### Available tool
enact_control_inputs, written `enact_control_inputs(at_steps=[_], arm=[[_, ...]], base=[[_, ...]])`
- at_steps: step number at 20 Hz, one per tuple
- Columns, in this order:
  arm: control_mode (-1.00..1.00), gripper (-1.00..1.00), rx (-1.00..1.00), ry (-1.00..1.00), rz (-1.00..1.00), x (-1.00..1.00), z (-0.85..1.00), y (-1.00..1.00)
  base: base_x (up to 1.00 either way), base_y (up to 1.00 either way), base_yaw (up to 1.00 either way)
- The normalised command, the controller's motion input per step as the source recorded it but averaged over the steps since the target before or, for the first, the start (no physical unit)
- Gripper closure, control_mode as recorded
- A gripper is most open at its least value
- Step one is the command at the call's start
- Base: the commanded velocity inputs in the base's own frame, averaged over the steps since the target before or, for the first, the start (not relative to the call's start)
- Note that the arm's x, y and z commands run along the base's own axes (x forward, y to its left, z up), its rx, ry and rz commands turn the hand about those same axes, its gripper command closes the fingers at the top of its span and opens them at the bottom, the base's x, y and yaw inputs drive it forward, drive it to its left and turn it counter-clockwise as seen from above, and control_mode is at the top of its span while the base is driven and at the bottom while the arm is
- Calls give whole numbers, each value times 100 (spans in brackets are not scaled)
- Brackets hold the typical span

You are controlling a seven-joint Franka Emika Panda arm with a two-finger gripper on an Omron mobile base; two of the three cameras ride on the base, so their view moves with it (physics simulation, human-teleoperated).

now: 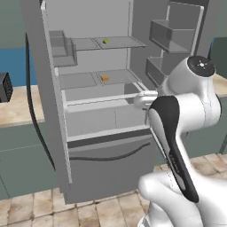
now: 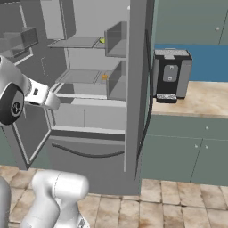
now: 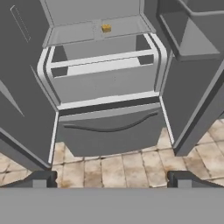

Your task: Take the lemon wedge from the fridge and place it on the plate with fish on the dining counter.

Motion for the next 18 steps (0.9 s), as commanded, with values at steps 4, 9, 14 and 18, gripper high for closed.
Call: enact_control_inputs(at_steps=[4,9,14,18], arm=[[-100,-100,1,0,0,1,9,-14],[-100,-100,0,2,0,15,0,-1],[-100,-100,0,4,0,29,0,0],[100,-100,0,4,-1,23,0,3]], base=[[0,0,0],[0,0,0],[0,0,0],[66,4,-2]])
